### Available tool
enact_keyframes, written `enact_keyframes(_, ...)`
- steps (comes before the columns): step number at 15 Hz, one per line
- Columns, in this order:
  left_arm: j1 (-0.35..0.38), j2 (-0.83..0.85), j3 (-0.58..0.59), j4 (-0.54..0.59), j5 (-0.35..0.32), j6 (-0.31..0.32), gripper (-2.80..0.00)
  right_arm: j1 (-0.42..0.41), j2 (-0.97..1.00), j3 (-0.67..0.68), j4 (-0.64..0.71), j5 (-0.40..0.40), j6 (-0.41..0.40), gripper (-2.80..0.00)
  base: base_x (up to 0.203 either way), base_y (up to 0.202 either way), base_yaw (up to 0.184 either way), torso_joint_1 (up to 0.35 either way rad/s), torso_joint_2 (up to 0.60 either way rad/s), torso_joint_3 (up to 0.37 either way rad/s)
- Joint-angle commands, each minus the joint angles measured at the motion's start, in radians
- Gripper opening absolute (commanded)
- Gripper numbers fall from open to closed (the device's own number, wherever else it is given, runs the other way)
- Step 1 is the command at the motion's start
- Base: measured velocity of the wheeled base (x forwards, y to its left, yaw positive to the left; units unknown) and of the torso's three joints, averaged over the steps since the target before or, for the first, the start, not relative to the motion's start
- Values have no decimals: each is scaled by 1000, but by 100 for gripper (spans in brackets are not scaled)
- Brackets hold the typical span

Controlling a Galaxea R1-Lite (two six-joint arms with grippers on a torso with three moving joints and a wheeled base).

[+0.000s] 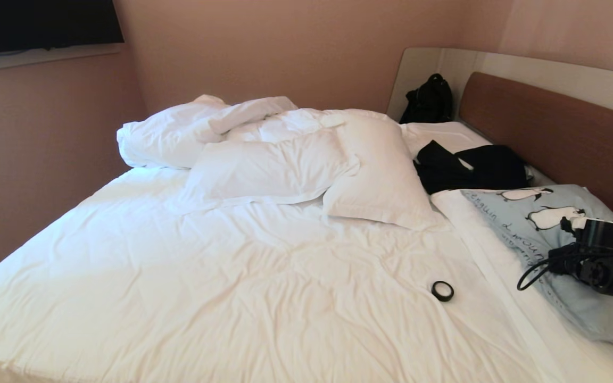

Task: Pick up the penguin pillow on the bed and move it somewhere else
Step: Pick up the pillow

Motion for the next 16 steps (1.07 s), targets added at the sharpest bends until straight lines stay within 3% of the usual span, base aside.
enact_keyframes(1, 0, 0, 2, 0, 0, -1, -280, 7, -34, 0, -4, -1, 30, -280, 0, 0, 0, 0, 0, 0)
enact_keyframes(8, 0, 0, 2, 0, 0, 0, -280, 45, -251, 43, 6, -1, 97, -280, 0, 0, 0, 0, 0, 0)
enact_keyframes(16, 0, 0, 2, 0, 0, 0, -280, 152, -578, 166, 4, -1, 124, -280, 0, 0, 0, 0, 0, 0)
